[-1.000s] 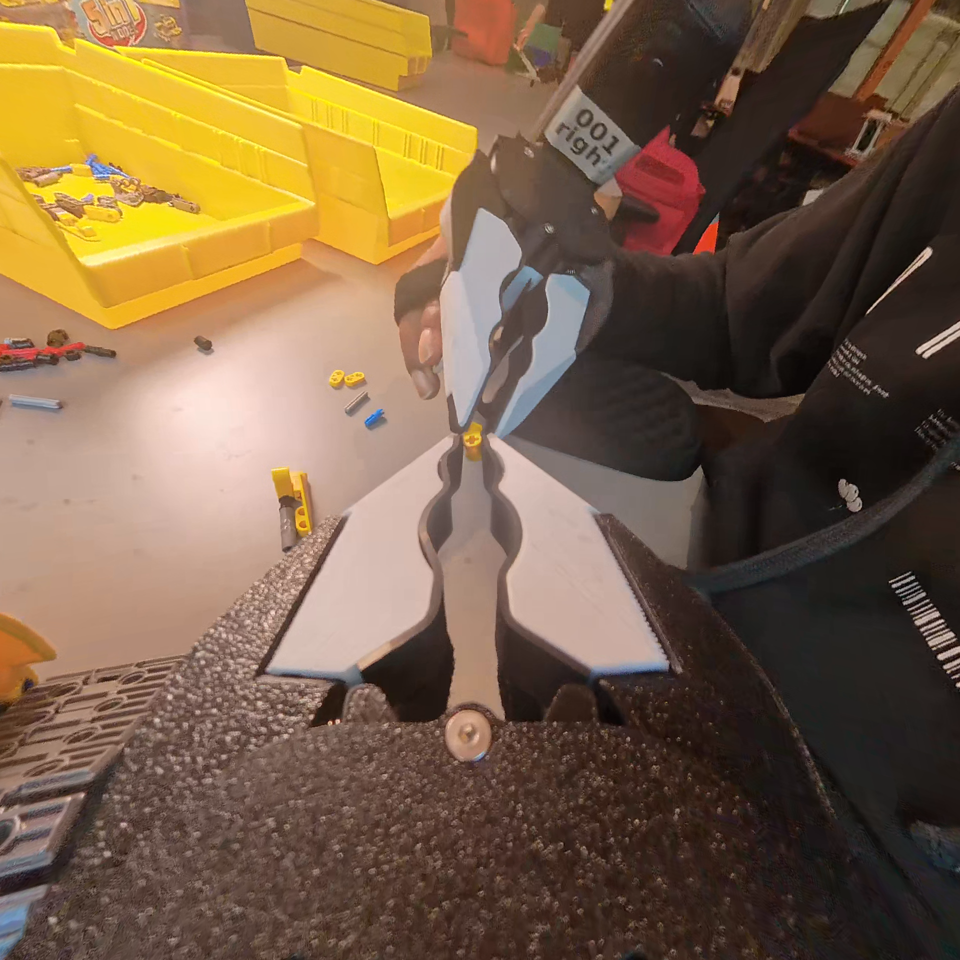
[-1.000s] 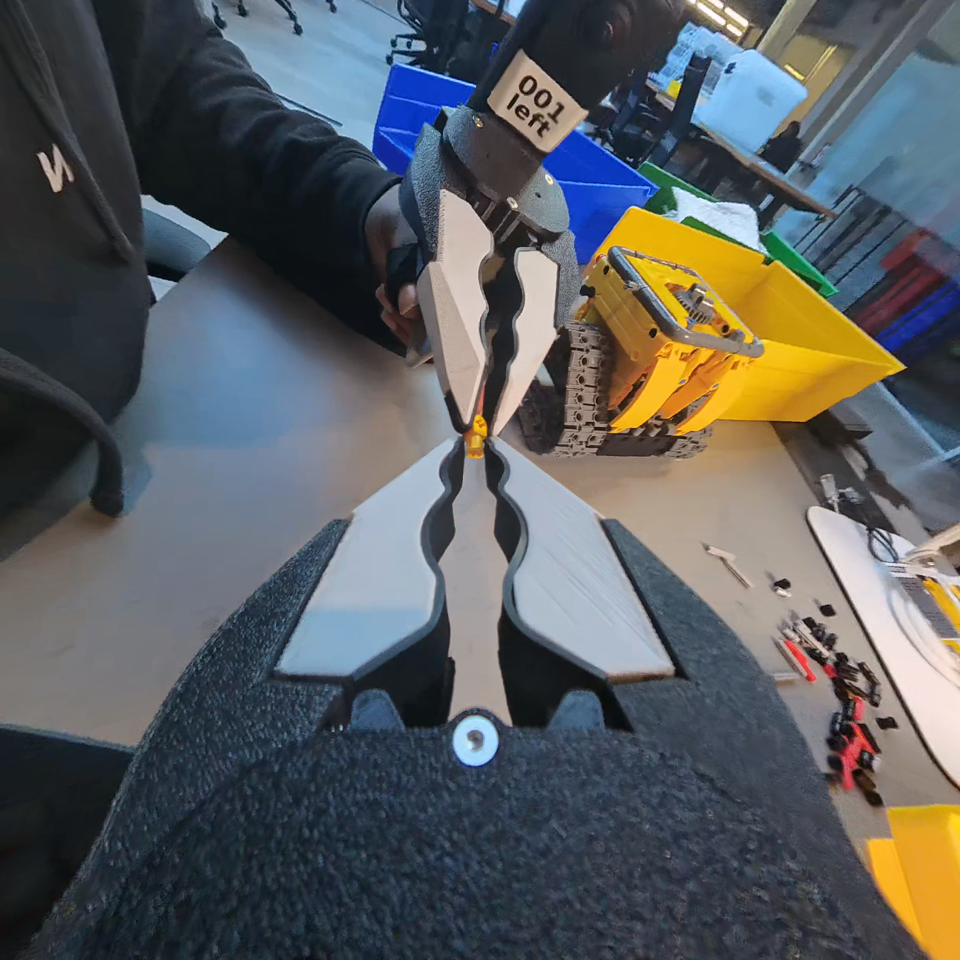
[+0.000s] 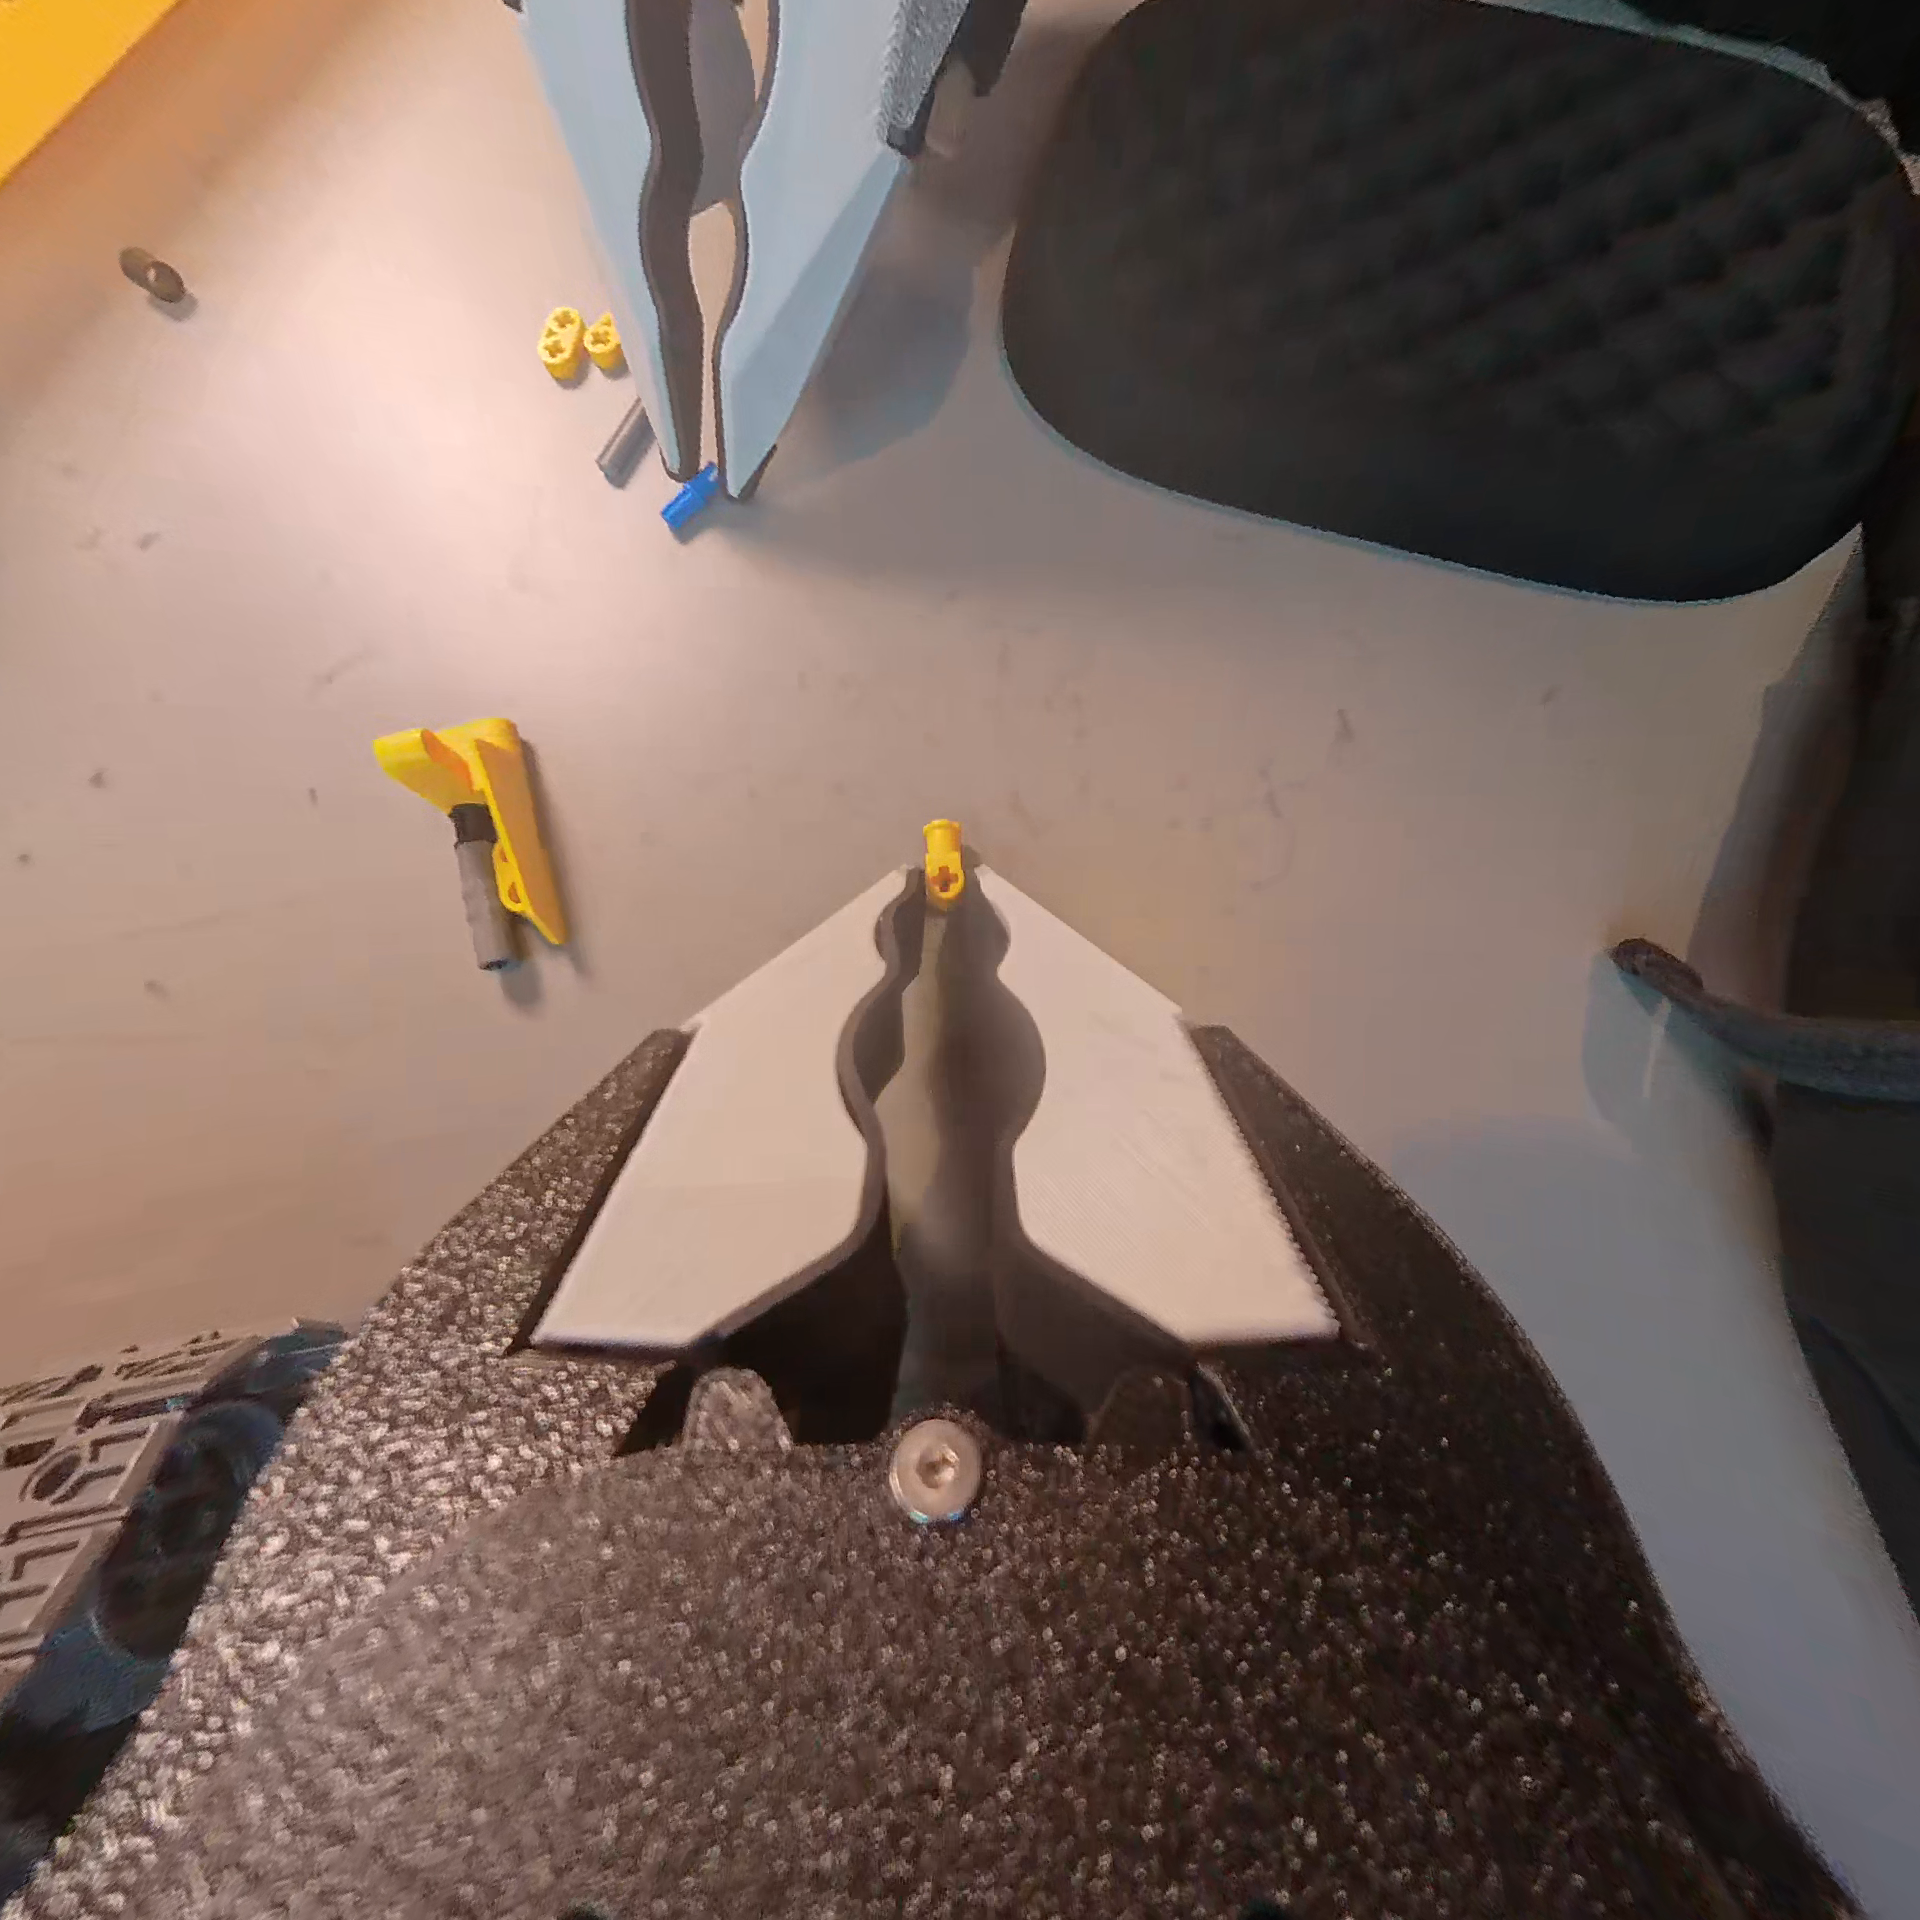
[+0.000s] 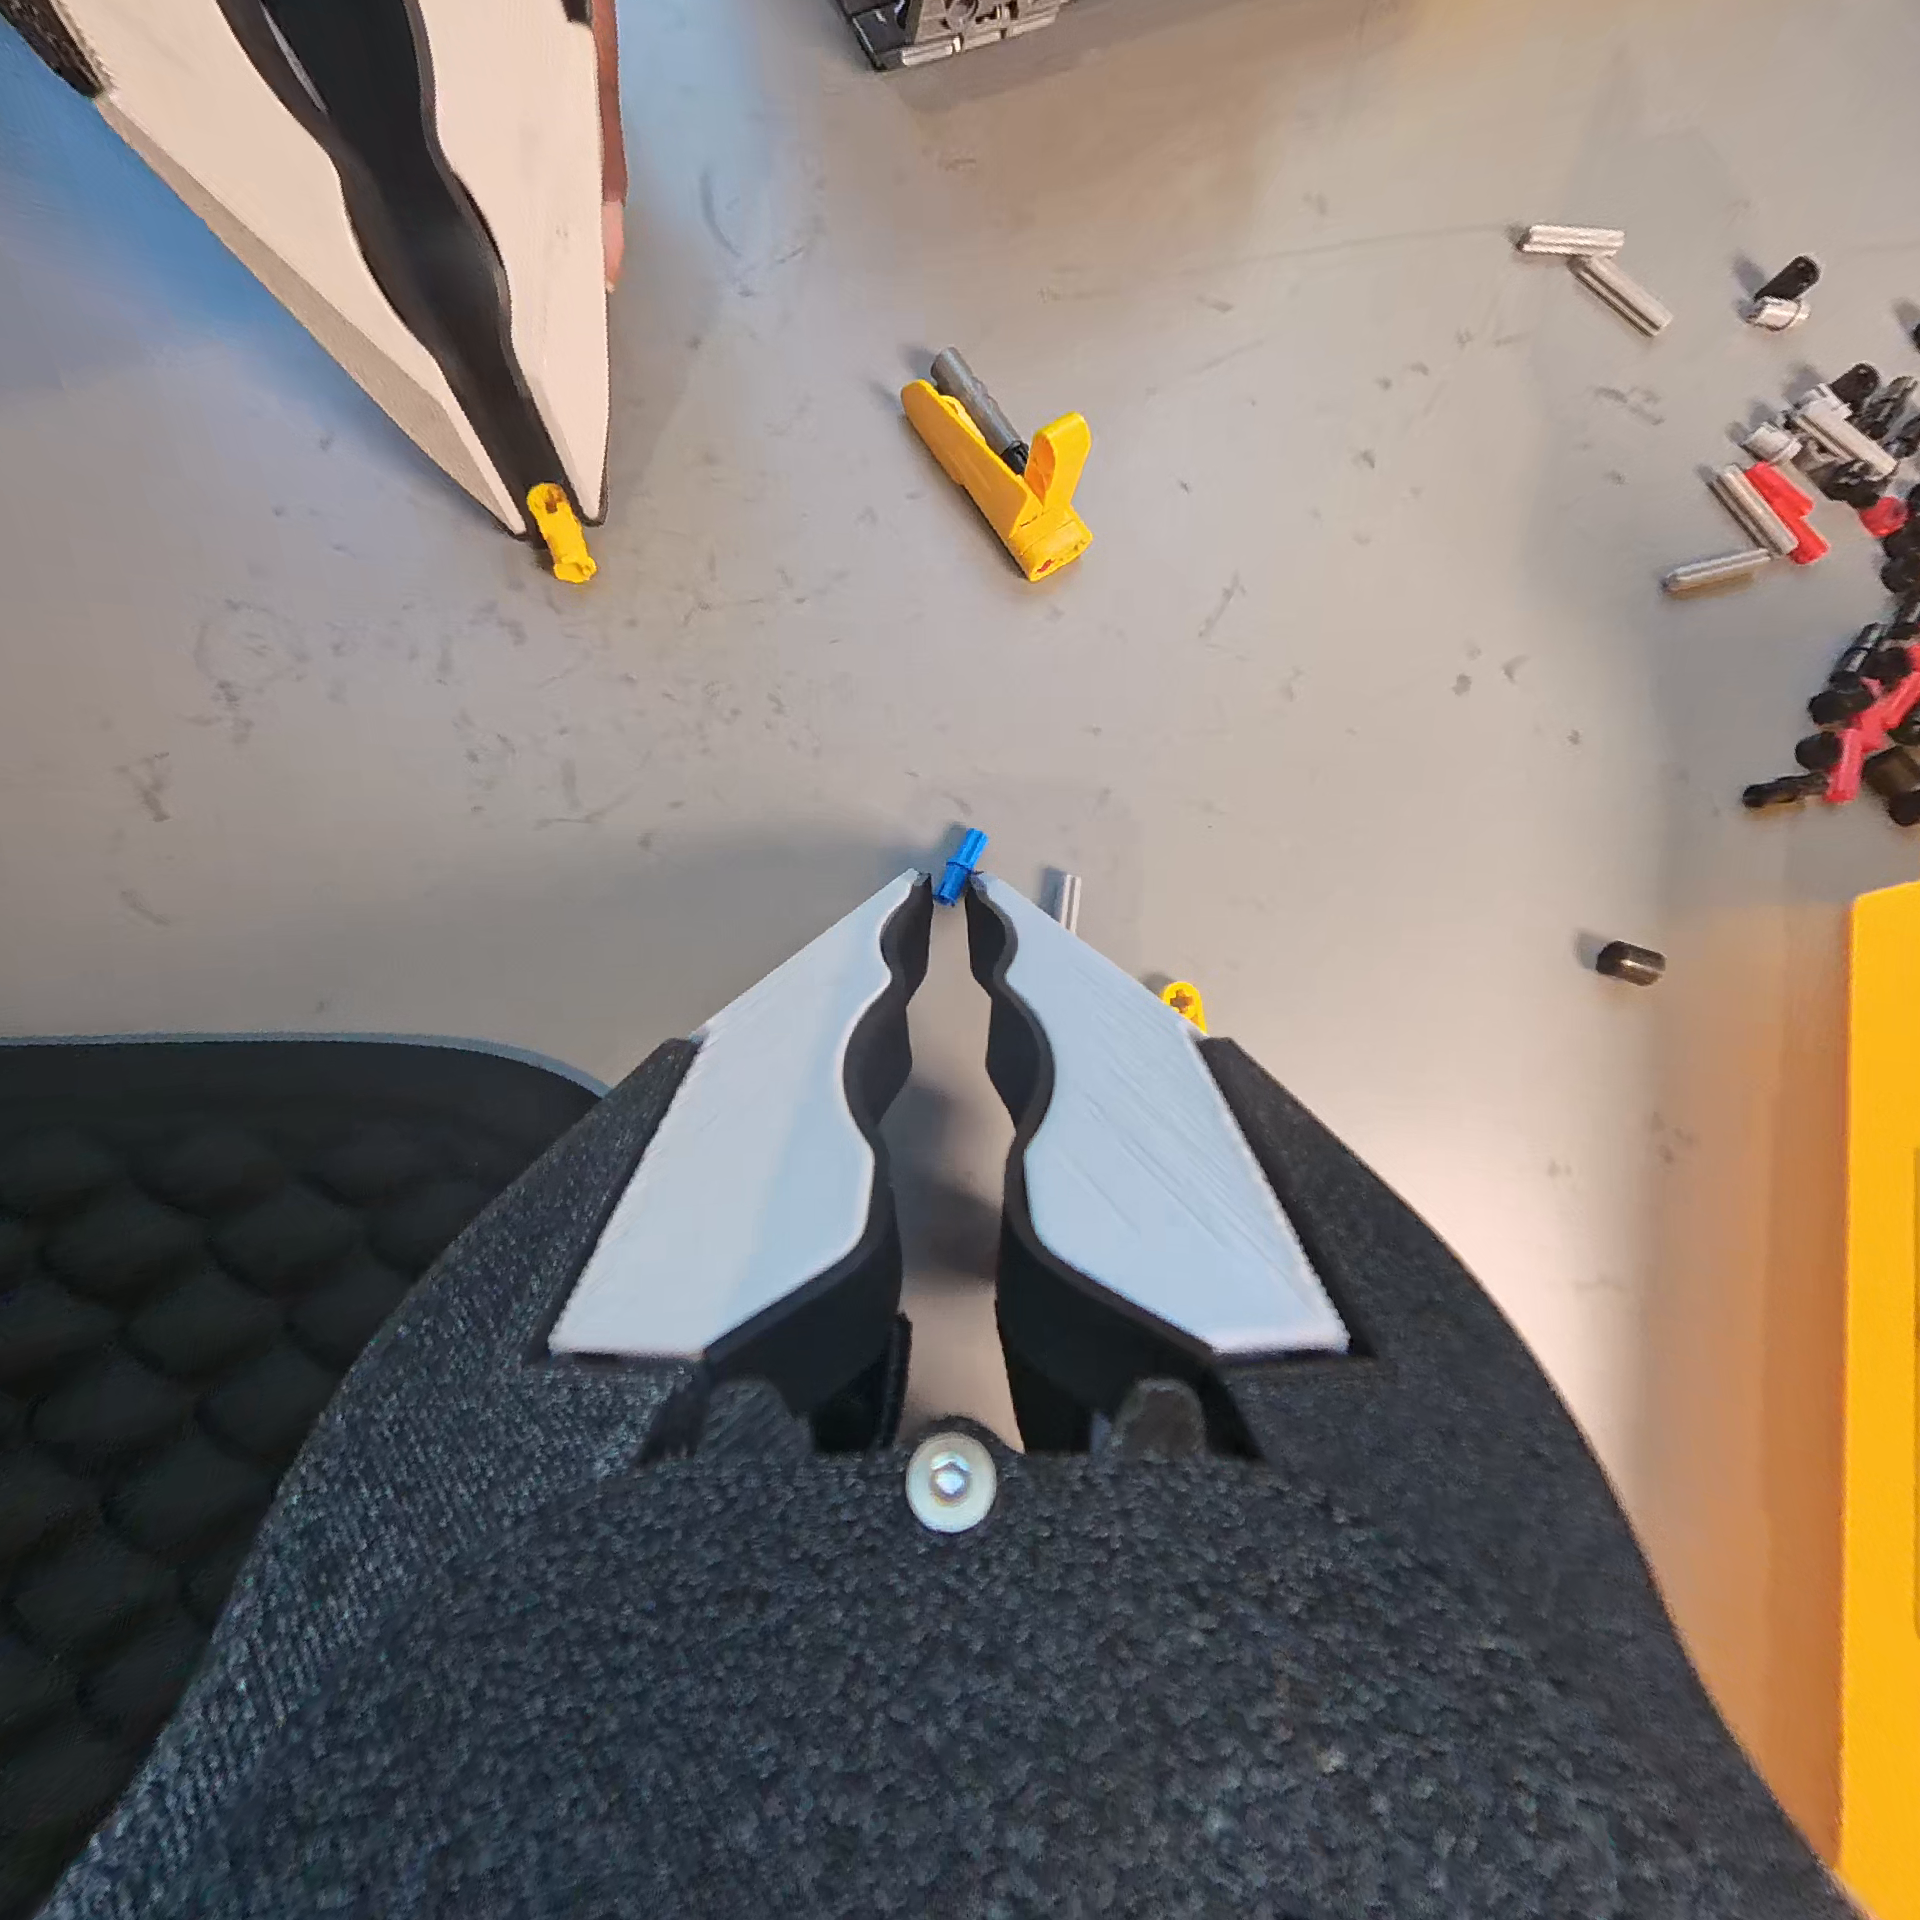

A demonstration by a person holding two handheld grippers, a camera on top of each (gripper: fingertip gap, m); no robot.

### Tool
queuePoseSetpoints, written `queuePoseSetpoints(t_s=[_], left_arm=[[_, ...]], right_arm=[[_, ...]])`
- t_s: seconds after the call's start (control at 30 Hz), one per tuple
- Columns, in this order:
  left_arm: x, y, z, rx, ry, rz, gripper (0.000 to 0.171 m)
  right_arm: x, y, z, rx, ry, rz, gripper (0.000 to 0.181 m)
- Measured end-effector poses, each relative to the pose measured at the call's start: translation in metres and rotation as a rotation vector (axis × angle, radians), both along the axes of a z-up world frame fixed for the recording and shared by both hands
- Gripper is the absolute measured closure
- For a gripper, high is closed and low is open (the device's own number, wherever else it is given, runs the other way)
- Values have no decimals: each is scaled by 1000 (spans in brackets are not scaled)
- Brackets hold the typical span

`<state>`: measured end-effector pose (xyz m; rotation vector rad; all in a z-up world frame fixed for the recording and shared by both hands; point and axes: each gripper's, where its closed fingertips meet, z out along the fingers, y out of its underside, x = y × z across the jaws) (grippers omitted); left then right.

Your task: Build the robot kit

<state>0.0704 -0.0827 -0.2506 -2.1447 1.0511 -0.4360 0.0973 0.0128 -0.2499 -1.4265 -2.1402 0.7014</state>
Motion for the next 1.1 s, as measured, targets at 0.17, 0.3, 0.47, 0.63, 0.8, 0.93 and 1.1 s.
queuePoseSetpoints(t_s=[0.17,0.3,0.47,0.63,0.8,0.93,1.1], left_arm=[[0,0,0,-6,-4,0,159],[2,-1,10,-1,-69,-9,150],[-3,5,29,43,-176,31,150],[3,0,39,120,-184,-22,156],[6,-4,39,154,-154,-57,168],[5,-3,43,165,-175,-50,168],[0,-2,64,169,-323,-28,169]], right_arm=[[-2,-1,1,20,16,17,176],[-7,-15,11,-5,84,80,177],[-20,-61,37,-95,224,234,177],[-27,-92,40,-125,256,325,177],[-27,-98,39,-139,253,342,176],[-29,-97,45,-149,289,334,176],[-35,-96,67,-195,410,310,176]])
